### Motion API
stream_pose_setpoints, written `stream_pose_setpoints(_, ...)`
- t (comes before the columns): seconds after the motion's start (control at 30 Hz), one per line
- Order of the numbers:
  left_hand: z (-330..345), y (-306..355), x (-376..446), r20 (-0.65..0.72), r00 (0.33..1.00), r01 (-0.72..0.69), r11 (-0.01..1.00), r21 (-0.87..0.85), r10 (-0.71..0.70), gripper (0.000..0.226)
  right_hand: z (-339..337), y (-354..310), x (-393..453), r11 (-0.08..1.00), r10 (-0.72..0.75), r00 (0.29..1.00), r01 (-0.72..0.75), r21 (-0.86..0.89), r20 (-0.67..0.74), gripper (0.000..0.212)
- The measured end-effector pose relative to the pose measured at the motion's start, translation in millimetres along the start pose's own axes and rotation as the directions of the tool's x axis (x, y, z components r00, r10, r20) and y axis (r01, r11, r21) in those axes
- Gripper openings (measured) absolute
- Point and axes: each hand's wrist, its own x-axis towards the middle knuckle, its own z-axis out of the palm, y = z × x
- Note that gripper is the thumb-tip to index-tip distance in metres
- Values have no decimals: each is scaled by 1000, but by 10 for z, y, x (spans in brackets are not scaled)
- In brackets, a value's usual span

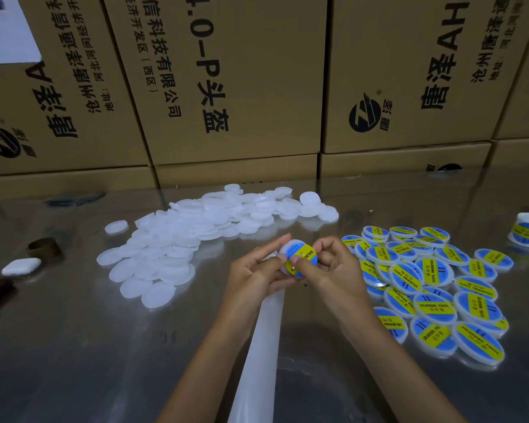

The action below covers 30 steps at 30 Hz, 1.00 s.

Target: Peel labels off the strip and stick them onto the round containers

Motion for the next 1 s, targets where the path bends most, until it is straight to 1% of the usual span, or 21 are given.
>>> stream_pose_setpoints(0.3,58,-12,-34,-2,998,-57,994,92,58,33,-8,62,37,1000,-8,999,7,-11,-33,30)
stream_pose_setpoints(0.33,64,-18,-38,-5,998,-68,993,101,69,33,-5,69,39,1000,-14,999,13,-27,-51,30)
stream_pose_setpoints(0.4,61,-22,-35,-18,996,-80,992,99,82,33,-1,87,50,992,-50,994,38,-122,-97,28)
stream_pose_setpoints(0.47,47,-20,-22,-27,997,-65,996,64,67,33,-11,104,63,976,-91,988,64,-207,-122,27)
stream_pose_setpoints(0.6,39,-17,-6,-18,999,34,996,-80,-35,31,-18,154,64,961,-156,981,123,-246,-117,29)
stream_pose_setpoints(0.67,34,-8,1,-11,997,71,985,-159,-74,31,-20,186,54,955,-169,979,135,-263,-114,38)
stream_pose_setpoints(0.73,26,8,9,-8,995,91,968,-232,-96,31,-39,201,58,950,-144,980,97,-297,-138,50)
stream_pose_setpoints(0.77,23,18,11,-4,995,95,962,-257,-100,30,-45,198,61,946,-134,981,85,-313,-141,52)
stream_pose_setpoints(0.8,26,28,9,3,995,99,957,-272,-102,30,-44,196,59,944,-134,983,88,-319,-126,52)
stream_pose_setpoints(0.87,40,36,-2,24,994,108,950,-292,-106,31,-32,195,42,938,-153,986,124,-323,-67,43)
stream_pose_setpoints(0.93,47,37,-8,46,993,118,946,-303,-109,33,-17,197,26,913,-182,983,163,-374,-15,35)
stream_pose_setpoints(1.0,40,38,-5,59,992,125,944,-305,-112,34,-22,197,17,877,-215,977,195,-440,6,37)
